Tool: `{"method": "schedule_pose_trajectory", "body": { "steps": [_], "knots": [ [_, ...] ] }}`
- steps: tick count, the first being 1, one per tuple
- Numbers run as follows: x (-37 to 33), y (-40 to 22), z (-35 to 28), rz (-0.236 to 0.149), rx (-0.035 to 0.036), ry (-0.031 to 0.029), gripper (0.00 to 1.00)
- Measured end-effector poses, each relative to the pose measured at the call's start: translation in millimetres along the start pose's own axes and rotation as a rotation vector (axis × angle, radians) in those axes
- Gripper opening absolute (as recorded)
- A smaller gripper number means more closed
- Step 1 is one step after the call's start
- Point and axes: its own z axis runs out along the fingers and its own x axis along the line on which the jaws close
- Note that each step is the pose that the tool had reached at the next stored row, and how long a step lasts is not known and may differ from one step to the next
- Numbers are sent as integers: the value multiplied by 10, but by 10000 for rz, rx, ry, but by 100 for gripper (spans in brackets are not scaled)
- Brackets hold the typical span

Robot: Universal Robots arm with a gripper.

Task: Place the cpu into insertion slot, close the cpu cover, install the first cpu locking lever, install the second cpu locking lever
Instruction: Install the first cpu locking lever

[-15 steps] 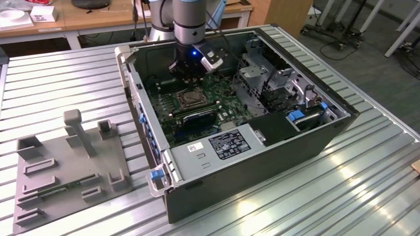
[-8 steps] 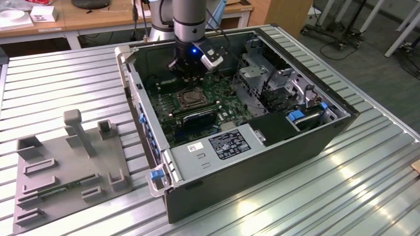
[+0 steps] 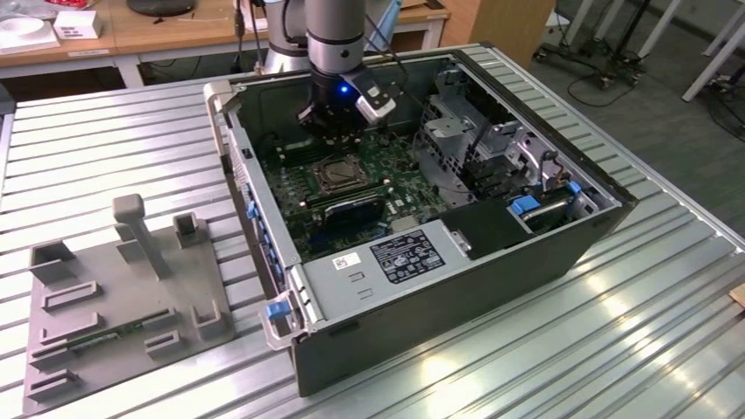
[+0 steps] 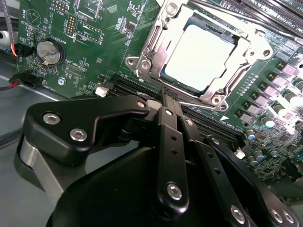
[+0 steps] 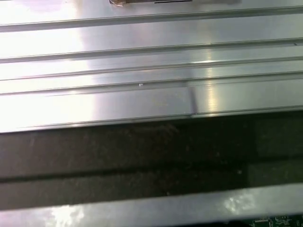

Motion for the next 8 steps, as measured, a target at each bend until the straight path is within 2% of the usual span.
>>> {"method": "schedule_pose_trajectory", "body": {
  "steps": [8],
  "knots": [
    [129,-13,-10,-16,-21,-199,11]
  ]
}}
